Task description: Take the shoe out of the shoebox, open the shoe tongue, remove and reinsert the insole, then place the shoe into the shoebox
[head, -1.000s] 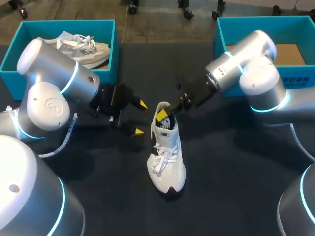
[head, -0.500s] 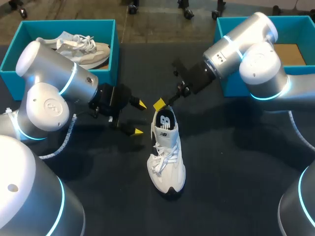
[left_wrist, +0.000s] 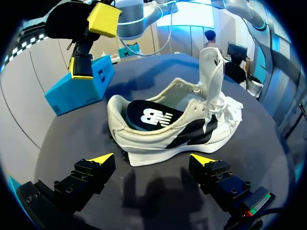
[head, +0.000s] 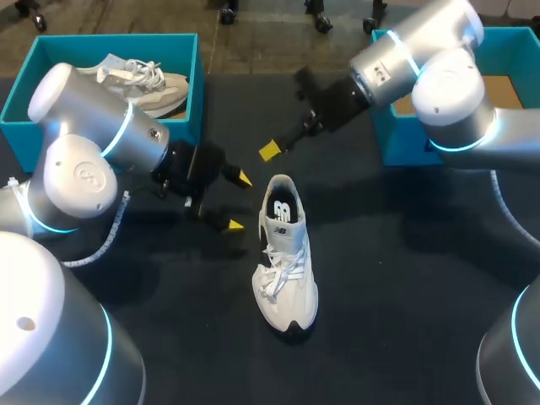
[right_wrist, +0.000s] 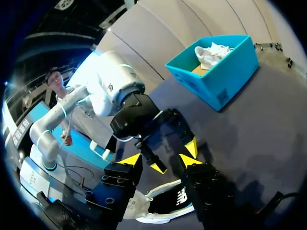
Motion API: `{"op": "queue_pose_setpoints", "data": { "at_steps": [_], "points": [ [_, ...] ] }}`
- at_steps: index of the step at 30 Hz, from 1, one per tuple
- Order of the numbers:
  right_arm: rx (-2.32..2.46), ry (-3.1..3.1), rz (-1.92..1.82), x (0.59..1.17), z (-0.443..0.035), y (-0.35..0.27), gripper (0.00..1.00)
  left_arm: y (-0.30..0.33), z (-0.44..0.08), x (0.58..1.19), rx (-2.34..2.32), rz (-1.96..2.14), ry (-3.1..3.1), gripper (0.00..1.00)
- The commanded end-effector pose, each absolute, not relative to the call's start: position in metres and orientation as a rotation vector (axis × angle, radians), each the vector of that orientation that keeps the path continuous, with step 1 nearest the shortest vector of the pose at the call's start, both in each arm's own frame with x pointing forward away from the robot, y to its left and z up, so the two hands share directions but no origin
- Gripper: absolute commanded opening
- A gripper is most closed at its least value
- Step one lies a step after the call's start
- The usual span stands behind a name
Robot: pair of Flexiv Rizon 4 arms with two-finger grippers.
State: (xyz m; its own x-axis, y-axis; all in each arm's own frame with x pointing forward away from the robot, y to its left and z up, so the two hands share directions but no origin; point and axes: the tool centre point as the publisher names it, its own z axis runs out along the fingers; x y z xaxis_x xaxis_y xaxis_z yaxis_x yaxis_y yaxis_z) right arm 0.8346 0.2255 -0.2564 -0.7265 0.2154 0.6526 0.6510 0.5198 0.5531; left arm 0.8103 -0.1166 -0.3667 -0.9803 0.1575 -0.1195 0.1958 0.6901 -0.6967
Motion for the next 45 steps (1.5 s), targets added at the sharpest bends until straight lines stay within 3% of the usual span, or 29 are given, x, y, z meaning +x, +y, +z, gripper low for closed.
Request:
{"op": "queue_pose_setpoints", "data": {
  "at_steps": [1,4,10,14,15,45],
  "points": [
    [-0.768,-2.264,-1.126,0.829,-0.248,0.217,0.47,-0.109,-0.351,0.811,0.320,-1.169,2.849,1.00],
    [-0.834,-2.267,-1.132,0.829,-0.244,0.211,0.44,-0.102,-0.339,0.812,0.340,-1.172,2.849,1.00],
    [-0.957,-2.261,-1.155,0.826,-0.237,0.199,0.27,-0.083,-0.313,0.819,0.365,-1.153,2.843,1.00],
    [-1.037,-2.264,-1.158,0.822,-0.233,0.194,0.02,-0.073,-0.304,0.828,0.359,-1.134,2.824,1.00],
    [-1.058,-2.267,-1.147,0.821,-0.232,0.193,0.00,-0.071,-0.301,0.829,0.359,-1.123,2.822,1.00],
    [-1.719,-2.389,-0.664,0.769,-0.211,0.200,0.00,-0.060,-0.275,0.874,0.436,-1.084,2.785,1.00]
  ]
}}
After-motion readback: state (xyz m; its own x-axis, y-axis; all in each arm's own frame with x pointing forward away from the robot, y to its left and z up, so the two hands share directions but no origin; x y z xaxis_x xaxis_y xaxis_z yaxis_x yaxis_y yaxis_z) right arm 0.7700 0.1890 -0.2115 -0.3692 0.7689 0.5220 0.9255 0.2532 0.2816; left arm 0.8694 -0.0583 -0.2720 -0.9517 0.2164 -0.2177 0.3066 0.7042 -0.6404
